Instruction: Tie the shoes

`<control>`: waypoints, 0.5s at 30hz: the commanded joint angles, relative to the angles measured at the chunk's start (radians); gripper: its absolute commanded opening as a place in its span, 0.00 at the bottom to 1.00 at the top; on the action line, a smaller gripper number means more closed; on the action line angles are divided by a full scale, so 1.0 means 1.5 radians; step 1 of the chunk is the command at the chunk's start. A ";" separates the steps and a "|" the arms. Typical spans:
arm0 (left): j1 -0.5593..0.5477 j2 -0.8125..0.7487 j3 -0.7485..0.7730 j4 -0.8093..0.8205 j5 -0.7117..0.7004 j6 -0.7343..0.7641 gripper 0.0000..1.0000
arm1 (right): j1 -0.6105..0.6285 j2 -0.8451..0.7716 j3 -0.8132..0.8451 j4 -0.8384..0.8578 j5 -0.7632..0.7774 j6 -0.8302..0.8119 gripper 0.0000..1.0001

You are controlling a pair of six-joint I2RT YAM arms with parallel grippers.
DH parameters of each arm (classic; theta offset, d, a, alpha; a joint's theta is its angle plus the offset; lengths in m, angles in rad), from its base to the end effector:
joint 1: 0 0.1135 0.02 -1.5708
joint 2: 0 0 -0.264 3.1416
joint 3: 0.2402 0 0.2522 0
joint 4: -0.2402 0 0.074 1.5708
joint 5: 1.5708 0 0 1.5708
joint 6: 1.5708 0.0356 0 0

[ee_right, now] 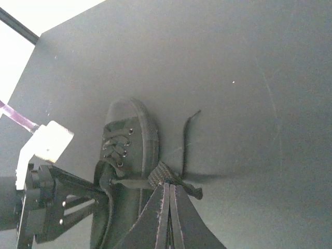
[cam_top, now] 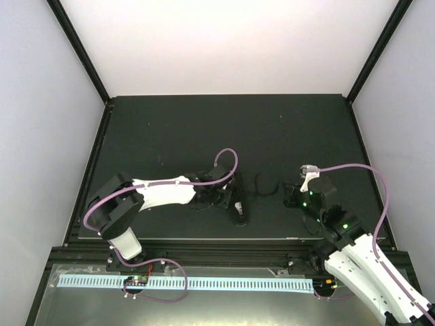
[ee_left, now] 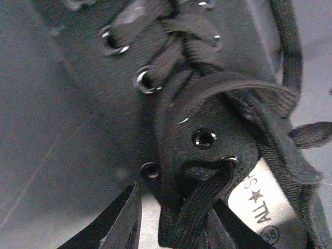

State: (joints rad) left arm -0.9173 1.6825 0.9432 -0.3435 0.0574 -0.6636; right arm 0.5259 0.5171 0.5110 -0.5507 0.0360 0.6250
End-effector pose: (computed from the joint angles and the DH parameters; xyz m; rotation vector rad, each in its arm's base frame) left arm 0.1943 -0.2571 0.1584 0.3723 2.7616 -0.5493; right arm 0.1121 0.0636 0.2446 0.1307 2.1912 0.6303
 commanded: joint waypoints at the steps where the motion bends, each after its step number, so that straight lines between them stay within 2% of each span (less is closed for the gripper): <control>1: 0.032 -0.041 -0.043 -0.007 -0.031 0.012 0.29 | -0.003 0.001 0.008 -0.050 -0.041 -0.014 0.02; 8: 0.048 -0.066 -0.044 -0.014 -0.017 0.057 0.31 | -0.002 0.039 0.007 -0.111 -0.172 0.041 0.02; 12: 0.048 -0.104 -0.032 -0.001 0.008 0.108 0.39 | -0.003 0.080 -0.003 -0.117 -0.227 0.069 0.02; 15: 0.048 -0.140 -0.001 -0.009 -0.017 0.176 0.48 | -0.003 0.090 -0.002 -0.138 -0.247 0.081 0.02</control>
State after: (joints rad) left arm -0.8516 1.5616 0.8783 -0.3519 0.0566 -0.5415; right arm 0.5259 0.6399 0.5117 -0.7052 -0.2409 0.6975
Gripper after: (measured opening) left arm 0.426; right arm 0.019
